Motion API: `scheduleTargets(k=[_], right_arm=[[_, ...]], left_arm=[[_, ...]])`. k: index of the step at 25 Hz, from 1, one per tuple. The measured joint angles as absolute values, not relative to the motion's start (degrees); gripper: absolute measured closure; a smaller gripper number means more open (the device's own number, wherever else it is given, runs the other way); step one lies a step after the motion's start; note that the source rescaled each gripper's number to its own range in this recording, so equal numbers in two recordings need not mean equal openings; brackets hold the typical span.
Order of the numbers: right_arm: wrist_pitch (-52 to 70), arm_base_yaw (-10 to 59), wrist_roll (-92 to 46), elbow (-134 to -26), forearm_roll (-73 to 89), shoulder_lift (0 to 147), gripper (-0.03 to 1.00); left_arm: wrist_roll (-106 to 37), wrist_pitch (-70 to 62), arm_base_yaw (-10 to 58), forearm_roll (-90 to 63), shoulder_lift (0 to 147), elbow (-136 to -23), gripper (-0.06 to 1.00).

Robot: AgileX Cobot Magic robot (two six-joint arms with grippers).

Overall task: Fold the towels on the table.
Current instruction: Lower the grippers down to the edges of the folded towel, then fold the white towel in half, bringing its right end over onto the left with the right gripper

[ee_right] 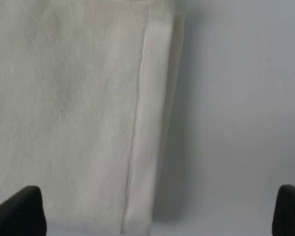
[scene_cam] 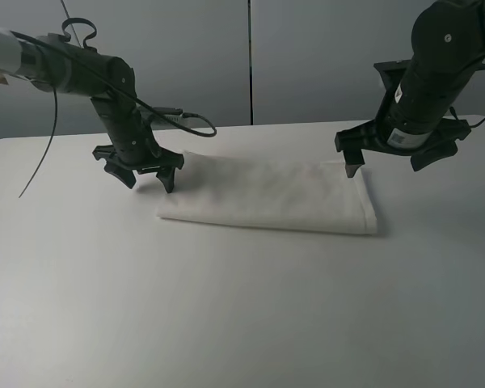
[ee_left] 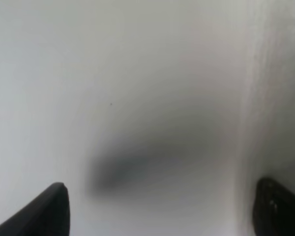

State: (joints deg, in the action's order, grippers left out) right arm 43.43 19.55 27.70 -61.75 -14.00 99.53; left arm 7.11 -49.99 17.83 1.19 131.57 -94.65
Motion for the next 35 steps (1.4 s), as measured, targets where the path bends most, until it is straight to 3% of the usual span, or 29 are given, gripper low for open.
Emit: scheduleTargets(k=[19, 27, 35], right_arm=[[44.4, 19.5, 25.8, -62.1, -9.8, 103.5, -0.03], [48.5, 19.3, 22.6, -70.6, -8.9, 110.5, -0.03], [49.8, 14.4, 12.7, -76.7, 2.6, 116.8, -0.03]], left_arm=[[6.0, -49.9, 17.8, 1.5, 132.5, -95.1, -0.01], [6.0, -50.1, 17.8, 1.5, 132.7, -95.4, 0.00], [4.8, -50.3, 17.8, 1.5, 132.8, -95.5, 0.00]])
